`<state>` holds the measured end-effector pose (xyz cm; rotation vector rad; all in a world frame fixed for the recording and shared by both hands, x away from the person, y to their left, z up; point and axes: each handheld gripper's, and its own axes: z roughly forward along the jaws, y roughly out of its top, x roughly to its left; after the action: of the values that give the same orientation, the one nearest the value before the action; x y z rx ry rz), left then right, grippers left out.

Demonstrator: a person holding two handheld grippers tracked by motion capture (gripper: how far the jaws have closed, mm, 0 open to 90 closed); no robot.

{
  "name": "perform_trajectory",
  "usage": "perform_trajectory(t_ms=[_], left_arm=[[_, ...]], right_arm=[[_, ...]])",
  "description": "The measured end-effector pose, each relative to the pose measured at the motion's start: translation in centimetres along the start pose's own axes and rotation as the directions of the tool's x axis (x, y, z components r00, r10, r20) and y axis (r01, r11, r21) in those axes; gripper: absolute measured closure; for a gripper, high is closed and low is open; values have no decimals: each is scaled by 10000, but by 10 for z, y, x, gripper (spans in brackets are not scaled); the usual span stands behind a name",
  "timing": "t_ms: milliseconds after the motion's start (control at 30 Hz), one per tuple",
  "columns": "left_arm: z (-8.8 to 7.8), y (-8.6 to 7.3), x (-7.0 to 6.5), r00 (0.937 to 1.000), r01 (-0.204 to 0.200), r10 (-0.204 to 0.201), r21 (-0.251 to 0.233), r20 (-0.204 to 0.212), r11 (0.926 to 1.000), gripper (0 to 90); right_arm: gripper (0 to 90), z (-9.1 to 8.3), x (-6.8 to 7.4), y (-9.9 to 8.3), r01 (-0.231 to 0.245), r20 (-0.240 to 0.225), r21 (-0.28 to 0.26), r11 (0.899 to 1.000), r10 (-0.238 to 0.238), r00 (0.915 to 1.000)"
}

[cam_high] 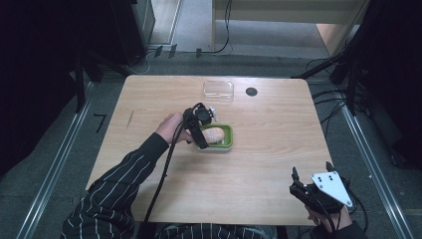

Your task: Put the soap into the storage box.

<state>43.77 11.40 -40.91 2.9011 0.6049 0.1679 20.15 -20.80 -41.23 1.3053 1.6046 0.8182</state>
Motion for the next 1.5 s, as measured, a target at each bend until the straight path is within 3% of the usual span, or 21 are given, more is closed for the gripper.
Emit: perform_trajectory(t_ms=[400,667,1067,1500], left_arm=[[-4,-19,-13,9998,194,-195,233,33,9995,21],[-8,-36,-20,9984,562,-563,217,56,9982,10],[-8,-57,-36,9974,725,-726,396,6,9966,8],[-4,-88,-49,9928,1193,-1198,534,53,9914,8]], right_arm=[[136,0,1,1,-23,-29,-99,9999,22,10000],[136,0,1,1,-18,-42,-96,10000,17,10000],[136,0,1,1,-16,-39,-124,9999,16,10000],[136,0,2,1,-65,-40,-149,9999,64,10000]])
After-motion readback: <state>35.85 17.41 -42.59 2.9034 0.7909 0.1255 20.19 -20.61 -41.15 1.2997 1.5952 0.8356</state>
